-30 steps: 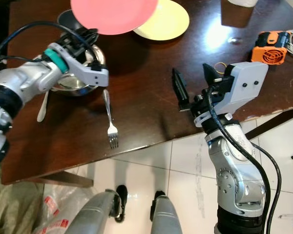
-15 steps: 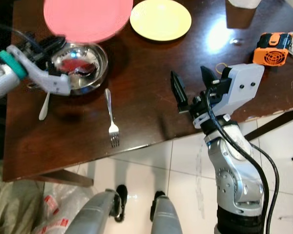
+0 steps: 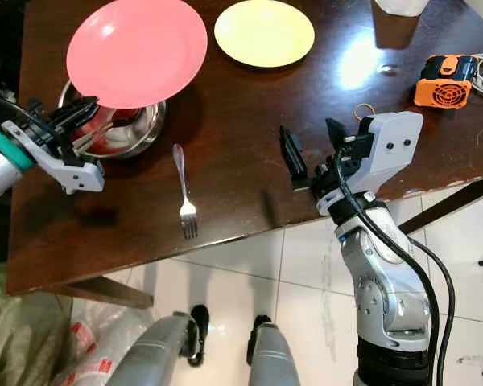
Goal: Setting the table
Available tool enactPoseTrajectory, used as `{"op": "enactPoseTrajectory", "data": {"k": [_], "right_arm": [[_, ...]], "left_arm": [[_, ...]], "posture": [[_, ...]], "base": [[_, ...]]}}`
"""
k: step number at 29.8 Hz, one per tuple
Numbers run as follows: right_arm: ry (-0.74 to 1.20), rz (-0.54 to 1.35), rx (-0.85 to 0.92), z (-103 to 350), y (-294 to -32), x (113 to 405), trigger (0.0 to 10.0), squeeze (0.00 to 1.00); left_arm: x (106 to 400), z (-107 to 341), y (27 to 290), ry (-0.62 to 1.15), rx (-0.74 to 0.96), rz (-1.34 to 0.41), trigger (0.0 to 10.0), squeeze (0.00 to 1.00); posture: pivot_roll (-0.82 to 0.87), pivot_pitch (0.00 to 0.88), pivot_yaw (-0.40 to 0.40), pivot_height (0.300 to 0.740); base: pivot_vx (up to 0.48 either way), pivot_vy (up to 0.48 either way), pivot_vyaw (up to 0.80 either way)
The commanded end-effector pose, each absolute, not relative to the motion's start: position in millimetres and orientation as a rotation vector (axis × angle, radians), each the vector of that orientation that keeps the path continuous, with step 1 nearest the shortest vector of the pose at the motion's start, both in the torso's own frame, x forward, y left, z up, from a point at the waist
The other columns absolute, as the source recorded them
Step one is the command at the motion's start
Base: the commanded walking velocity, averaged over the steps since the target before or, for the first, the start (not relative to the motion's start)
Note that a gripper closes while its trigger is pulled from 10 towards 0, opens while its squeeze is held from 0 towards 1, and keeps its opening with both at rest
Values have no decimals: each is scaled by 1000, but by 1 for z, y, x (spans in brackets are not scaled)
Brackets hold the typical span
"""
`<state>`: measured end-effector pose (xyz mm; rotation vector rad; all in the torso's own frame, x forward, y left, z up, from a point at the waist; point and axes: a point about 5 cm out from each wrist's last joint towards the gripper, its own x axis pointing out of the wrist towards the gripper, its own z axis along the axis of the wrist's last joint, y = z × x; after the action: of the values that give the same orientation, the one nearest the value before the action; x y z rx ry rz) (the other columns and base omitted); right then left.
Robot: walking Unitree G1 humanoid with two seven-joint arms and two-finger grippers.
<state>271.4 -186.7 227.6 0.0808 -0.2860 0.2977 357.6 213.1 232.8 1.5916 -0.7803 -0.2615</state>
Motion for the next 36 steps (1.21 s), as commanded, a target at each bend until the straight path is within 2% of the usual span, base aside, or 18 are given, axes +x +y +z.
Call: {"op": "enactPoseTrajectory", "data": {"k": [1, 9, 12, 19, 22, 26, 27, 36], "right_arm": [[-274, 297, 82, 224, -188, 271, 10000, 0], [-277, 302, 81, 224, -186, 272, 10000, 0], [-277, 301, 81, 223, -187, 272, 10000, 0], [-272, 300, 85, 220, -186, 271, 10000, 0], [-273, 307, 89, 219, -184, 272, 10000, 0], [-274, 311, 91, 219, -183, 273, 10000, 0], [-274, 316, 92, 218, -182, 274, 10000, 0], [-273, 315, 86, 218, -184, 274, 10000, 0]], "left_arm": [[356, 235, 217, -787, 1579, -232, 10000, 0], [362, 265, 196, -907, 1512, -161, 10000, 0], [361, 269, 196, -918, 1512, -161, 10000, 0], [350, 285, 219, -916, 1583, -210, 10000, 0], [342, 282, 237, -854, 1649, -269, 10000, 0], [339, 278, 243, -827, 1671, -299, 10000, 0], [331, 264, 251, -790, 1674, -351, 10000, 0], [318, 227, 249, -744, 1633, -489, 10000, 0]], "posture": [[84, 195, 98, 740], [79, 190, 107, 740], [81, 192, 108, 740], [106, 192, 118, 740], [126, 190, 124, 740], [133, 189, 123, 740], [132, 186, 126, 740], [121, 180, 118, 740]], "base": [[0, 0, 0], [0, 0, 0], [0, 0, 0], [0, 0, 0], [0, 0, 0], [0, 0, 0], [0, 0, 0], [0, 0, 0]]}}
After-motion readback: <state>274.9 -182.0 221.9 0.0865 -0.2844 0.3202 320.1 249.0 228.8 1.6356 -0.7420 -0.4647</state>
